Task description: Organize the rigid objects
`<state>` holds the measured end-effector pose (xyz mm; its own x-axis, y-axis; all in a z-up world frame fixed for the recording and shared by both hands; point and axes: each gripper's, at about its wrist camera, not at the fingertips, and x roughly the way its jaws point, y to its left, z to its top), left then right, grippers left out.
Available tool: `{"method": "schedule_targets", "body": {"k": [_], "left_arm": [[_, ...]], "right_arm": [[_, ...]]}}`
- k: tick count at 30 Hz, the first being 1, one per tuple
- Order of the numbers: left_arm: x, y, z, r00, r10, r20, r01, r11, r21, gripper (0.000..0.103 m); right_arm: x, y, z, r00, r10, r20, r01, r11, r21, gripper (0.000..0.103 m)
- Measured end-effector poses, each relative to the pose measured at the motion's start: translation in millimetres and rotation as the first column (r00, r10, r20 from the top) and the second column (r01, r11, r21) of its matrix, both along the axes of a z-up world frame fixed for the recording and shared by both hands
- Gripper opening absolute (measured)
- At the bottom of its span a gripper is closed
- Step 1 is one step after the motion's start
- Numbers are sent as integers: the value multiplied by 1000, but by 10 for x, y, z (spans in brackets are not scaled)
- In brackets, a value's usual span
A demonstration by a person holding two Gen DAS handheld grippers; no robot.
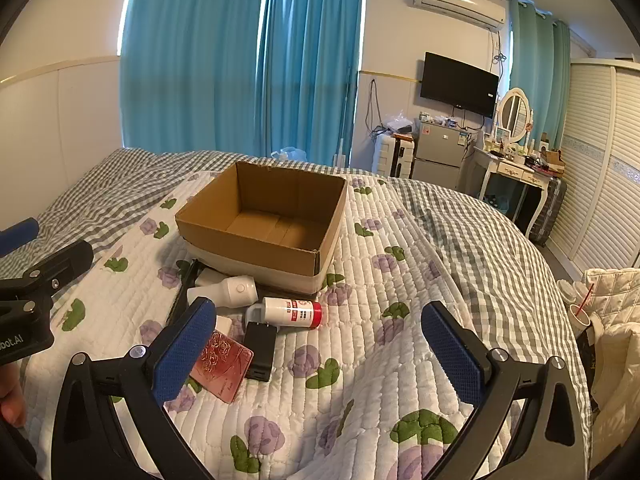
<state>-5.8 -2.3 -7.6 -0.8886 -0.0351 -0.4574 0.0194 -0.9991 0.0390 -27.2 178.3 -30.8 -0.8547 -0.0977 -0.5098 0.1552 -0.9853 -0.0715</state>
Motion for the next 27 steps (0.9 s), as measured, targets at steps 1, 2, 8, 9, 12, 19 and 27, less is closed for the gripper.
{"method": "schedule_targets", "body": {"k": [1, 2, 8, 9, 12, 19, 27], "left_arm": [[1, 0, 0, 1000, 0, 0, 0, 1000, 0, 103], [0, 0, 0, 1000, 0, 1, 0, 1000, 1, 103], [-1, -5, -8, 1000, 0, 0, 0, 1000, 1, 103], [0, -4, -10, 1000, 1, 0, -1, 1000, 1, 103], [-3, -4, -7, 1000, 1, 0, -1, 1000, -1, 103], [-2, -7, -7, 1000, 1, 1, -1, 1000, 0, 103], [-5, 6, -23, 1000, 22, 15, -22, 1000, 2, 103]], "right_arm": [[0, 0, -1, 1000, 0, 0, 0, 1000, 0, 103], [0, 1, -3, 1000, 1, 1, -1, 1000, 0, 103], [-2, 0, -13, 1000, 1, 4, -1, 1000, 0, 103], [0, 0, -17, 1000, 2, 5, -2, 1000, 1, 103], [-4, -2, -19, 1000, 2, 6, -2, 1000, 2, 103], [-9, -4, -24, 1000, 1, 10, -1, 1000, 4, 103], [-9, -19, -41, 1000, 7, 29, -7, 1000, 17, 103]]}}
